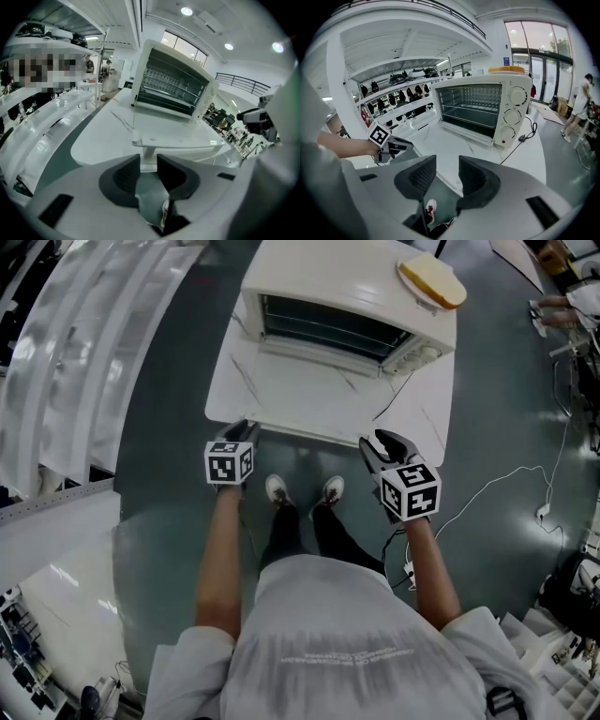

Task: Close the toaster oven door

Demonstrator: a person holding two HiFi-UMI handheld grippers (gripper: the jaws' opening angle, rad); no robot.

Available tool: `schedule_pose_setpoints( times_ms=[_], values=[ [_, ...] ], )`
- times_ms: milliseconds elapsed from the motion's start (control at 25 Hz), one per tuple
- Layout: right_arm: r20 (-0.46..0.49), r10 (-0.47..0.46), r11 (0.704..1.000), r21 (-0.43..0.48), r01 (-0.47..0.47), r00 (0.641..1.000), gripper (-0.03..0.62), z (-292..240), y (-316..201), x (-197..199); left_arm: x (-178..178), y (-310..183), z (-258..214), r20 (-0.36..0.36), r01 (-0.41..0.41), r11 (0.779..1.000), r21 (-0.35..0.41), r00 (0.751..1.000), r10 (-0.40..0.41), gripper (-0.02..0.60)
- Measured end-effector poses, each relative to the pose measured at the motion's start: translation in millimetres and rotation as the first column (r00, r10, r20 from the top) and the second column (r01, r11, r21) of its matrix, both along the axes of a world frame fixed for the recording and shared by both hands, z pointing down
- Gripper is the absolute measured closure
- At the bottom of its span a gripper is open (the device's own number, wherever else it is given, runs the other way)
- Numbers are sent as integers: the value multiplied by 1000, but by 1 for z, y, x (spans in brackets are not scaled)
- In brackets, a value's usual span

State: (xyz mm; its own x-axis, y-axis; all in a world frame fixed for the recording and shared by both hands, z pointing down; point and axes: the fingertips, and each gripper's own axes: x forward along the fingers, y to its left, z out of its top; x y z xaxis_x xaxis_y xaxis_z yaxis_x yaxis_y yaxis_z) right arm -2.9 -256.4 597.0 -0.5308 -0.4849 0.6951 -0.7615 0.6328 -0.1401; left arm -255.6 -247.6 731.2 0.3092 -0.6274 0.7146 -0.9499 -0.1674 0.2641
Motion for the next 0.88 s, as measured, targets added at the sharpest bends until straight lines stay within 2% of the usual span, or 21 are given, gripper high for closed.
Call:
schedule_pose_setpoints(
  times_ms=[320, 560, 880],
  values=[
    [5, 13, 1000, 25, -13, 1000, 436, -11, -7, 16, 5, -10, 4, 17, -3, 1000, 0, 1000, 3, 494],
    [28, 7, 998, 65, -8, 1000, 436, -30, -22, 12, 3, -9, -9, 5, 19, 1000, 2, 1000, -19, 503],
    [84, -5, 989, 146, -8, 996, 436, -65, -35, 4, 7, -17, -67, -21, -7, 994, 108, 1000, 9, 506]
  ],
)
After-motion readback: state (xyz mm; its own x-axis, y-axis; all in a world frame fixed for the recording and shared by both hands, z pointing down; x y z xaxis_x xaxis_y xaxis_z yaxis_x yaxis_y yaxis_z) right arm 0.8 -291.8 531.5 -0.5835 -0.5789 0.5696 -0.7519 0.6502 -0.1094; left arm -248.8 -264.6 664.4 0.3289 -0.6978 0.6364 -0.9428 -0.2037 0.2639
